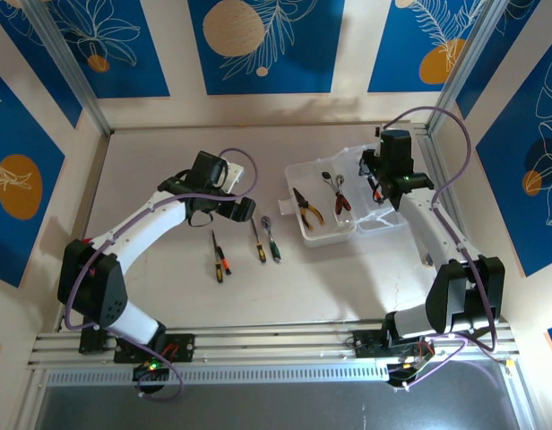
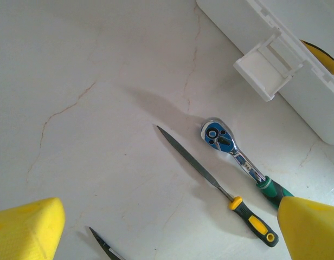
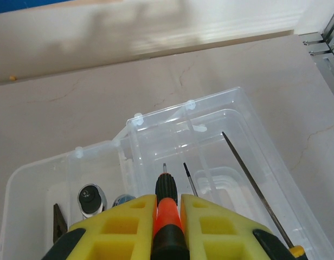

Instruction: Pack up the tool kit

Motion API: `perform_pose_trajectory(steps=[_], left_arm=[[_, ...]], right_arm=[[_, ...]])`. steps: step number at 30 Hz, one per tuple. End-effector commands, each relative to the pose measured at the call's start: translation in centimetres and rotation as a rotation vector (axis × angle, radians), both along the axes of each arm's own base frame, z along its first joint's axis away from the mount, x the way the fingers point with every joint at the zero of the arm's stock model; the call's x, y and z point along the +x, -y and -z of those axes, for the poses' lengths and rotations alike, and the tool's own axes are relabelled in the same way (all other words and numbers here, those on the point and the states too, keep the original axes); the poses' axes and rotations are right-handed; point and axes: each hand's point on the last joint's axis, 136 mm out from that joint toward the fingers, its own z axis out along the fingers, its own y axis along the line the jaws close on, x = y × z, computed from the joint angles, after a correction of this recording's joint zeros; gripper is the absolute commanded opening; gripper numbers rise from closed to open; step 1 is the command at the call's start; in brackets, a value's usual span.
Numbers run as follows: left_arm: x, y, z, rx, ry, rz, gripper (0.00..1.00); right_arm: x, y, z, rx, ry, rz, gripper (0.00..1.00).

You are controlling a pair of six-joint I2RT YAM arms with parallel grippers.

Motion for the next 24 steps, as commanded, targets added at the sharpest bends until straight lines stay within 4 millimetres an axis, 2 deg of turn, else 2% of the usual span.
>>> perform_pose_trajectory(steps=[1,12,16,20,24], left_arm=[[-0.4,0.2,0.3,-0.015,-0.02,0.002,1.0],[-0.3,0.1,0.6,-0.009,-0.026,0.001,1.0],[-0.4,0.1,0.9,-0.008,-0.033,0.002,1.0],[-0.4,0.2,0.9,-0.009,-0.036,0.003,1.0],[-0.4,0.2,0.9,-0.011,-0.038,0.003,1.0]], right_arm=[[0.4,-0.9,0.4,-0.013,0.023,-0.038,0.0],[-2.6,-0.7,5.0,-0.093,-0.098,-0.02,0.0],[-3.7,-0.3,6.2,-0.093,-0.14,0.003,0.09],[-4.6,0.2,7.0,-0.089,-0.171,0.022,0.12],[-5.3,0.4,6.7,-0.086,-0.176,0.025,0.2]])
